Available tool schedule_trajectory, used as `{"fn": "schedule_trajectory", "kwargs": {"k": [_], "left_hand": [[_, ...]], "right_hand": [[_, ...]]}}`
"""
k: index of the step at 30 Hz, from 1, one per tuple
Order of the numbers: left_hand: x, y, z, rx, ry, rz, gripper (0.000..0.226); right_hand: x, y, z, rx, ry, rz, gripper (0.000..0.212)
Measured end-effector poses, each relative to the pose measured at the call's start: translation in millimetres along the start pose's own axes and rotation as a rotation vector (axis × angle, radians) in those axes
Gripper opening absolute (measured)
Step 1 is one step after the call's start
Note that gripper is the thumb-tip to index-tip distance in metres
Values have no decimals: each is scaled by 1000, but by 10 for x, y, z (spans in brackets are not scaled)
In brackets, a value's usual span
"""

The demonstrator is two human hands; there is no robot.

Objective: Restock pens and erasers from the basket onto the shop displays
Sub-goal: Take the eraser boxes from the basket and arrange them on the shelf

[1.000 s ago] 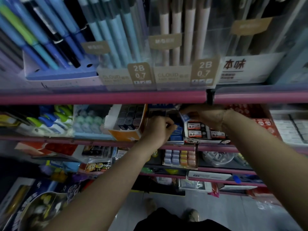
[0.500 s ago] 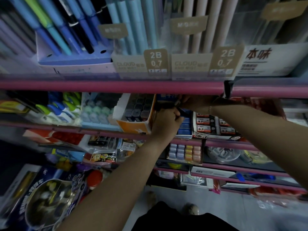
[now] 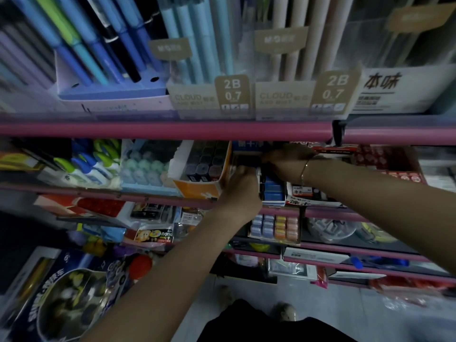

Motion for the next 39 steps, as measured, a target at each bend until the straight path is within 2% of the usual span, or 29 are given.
{"fn": "schedule_trajectory", "kwargs": {"k": [3, 5, 7, 11, 14, 17, 20, 24, 25, 29, 33, 37, 39], "left_hand": [[-162, -7, -104, 19, 276, 125, 46], [-255, 22, -215, 1, 469, 211, 39], [-265, 86, -284, 15, 592, 253, 36], [-173, 210, -335, 76, 664, 267, 33], [-86, 254, -282, 187, 760, 265, 62], [-47, 254, -232, 238, 855, 285, 77], [-63, 252, -200, 270, 863, 296, 72], [-83, 184, -140, 272, 959, 343, 58], [-75, 161, -117, 274, 979, 361, 61], [-25, 91, -100, 285, 985, 391, 93], [0, 86, -90, 242, 1062, 423, 101], [27, 145, -90, 282, 1123, 356, 127], [20, 181, -85, 291, 1155, 357, 134]], "right_hand": [[58, -66, -60, -94, -64, -10, 28], [156, -175, -69, -176, -279, -90, 35], [184, -266, -34, -185, -411, -90, 44], [80, -339, 18, -71, -259, -9, 51], [13, -348, 105, 45, -144, 64, 61], [-6, -338, 91, 42, -54, 79, 63], [33, -334, 80, 50, -133, 77, 65], [130, -404, 85, -12, -301, 27, 57], [147, -442, 86, -33, -303, 18, 59], [195, -557, 112, -51, -290, 20, 98], [177, -529, 134, -73, -335, 40, 91], [173, -486, 120, -100, -326, 50, 86], [166, -484, 121, -109, -329, 48, 87]]}}
Point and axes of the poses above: each hand's wrist, its own y-axis towards the middle knuckle, its own z-axis out of the palm, x = y × z, the point moved 8 cm from there along y, towards the middle knuckle, and after that the axes turned 2 degrees about x, right-handed, at the moved point
